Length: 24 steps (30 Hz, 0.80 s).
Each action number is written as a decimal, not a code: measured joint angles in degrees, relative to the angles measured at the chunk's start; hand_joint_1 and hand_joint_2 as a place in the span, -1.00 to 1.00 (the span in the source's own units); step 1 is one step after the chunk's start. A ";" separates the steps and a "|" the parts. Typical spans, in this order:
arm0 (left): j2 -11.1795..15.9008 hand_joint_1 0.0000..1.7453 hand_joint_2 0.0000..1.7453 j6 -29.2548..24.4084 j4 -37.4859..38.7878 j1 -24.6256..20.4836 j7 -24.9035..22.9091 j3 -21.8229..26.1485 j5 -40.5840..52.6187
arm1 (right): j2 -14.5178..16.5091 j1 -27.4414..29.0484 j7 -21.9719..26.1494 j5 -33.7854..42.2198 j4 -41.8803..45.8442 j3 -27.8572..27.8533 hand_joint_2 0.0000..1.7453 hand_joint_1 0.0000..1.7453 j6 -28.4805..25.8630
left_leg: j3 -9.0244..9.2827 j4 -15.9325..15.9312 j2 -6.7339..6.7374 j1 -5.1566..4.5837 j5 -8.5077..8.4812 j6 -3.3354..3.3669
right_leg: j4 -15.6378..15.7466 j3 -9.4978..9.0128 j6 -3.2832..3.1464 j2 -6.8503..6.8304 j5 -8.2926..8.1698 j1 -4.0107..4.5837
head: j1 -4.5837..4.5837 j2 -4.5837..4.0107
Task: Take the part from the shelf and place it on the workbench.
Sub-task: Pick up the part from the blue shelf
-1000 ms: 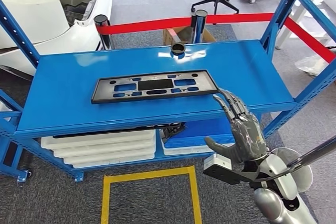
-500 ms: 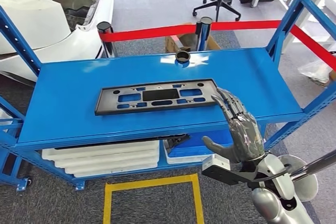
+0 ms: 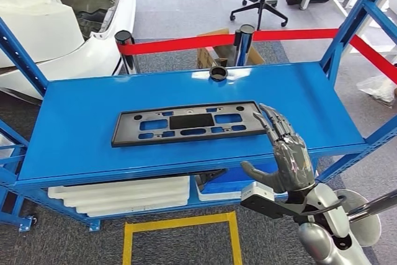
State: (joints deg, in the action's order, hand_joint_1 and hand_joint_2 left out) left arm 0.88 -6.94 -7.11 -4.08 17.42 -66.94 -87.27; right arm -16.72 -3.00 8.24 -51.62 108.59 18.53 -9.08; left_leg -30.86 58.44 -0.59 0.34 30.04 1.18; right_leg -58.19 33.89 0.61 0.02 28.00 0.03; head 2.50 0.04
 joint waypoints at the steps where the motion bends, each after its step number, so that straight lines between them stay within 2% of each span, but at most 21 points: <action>1: 0.01 -1.00 -1.00 -0.02 0.01 0.03 0.09 0.02 0.00 | 0.01 0.23 -0.03 -0.06 -0.03 -0.15 1.00 -1.00 -0.05 | 0.30 -0.07 0.03 -0.03 0.10 0.21 | 0.16 -0.20 0.09 0.06 -0.34 -0.04 | 0.02 0.00; 3: 0.02 -1.00 -1.00 0.02 0.03 -0.07 0.40 0.09 -0.01 | 0.02 0.63 -0.43 -0.67 -0.15 -0.39 1.00 -1.00 -0.10 | 0.76 -0.63 0.09 -0.05 0.38 0.75 | 0.27 -0.43 0.26 0.15 -0.26 -0.06 | 0.05 0.00; 4: 0.03 -1.00 -1.00 0.01 0.04 -0.12 0.58 0.11 -0.01 | 0.02 0.90 -0.89 -1.35 -0.26 -0.52 1.00 -1.00 -0.10 | 0.88 -0.86 0.09 -0.05 0.49 0.74 | 0.27 -0.44 0.11 0.15 -0.14 -0.03 | 0.05 0.00; 9: 0.26 -1.00 -1.00 -0.24 0.08 0.04 0.94 0.14 0.01 | 0.01 2.77 -3.74 -5.92 -1.24 -1.72 1.00 -1.00 0.37 | 1.10 -1.48 0.09 -0.04 0.46 0.36 | 0.25 -0.41 -0.36 0.12 0.19 0.03 | 0.05 0.00; 14: 0.45 -1.00 -1.00 -0.34 0.14 0.07 0.94 0.19 0.00 | -0.25 4.21 -6.07 -8.34 -4.24 -3.22 1.00 -1.00 2.03 | 1.12 -1.59 0.09 0.05 0.60 -0.38 | 0.21 -0.41 -0.44 0.11 0.32 0.08 | 0.05 0.00; 24: 1.22 -1.00 -1.00 -0.36 0.30 0.03 0.92 0.08 0.01 | 0.03 2.46 -11.78 -17.56 -12.37 -4.29 1.00 -1.00 3.05 | 1.12 -1.57 0.09 -0.22 0.61 -0.40 | 0.21 -0.50 -0.38 0.11 0.27 -0.12 | 0.05 0.00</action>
State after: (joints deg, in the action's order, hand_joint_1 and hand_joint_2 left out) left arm 2.10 -7.29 -6.81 -4.05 18.34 -66.87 -87.26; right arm -16.68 -0.53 -3.54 -69.18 96.22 14.25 -6.03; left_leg -29.74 56.87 -0.51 0.12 30.65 0.79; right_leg -57.97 33.39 0.24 0.13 28.28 -0.09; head 2.56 0.04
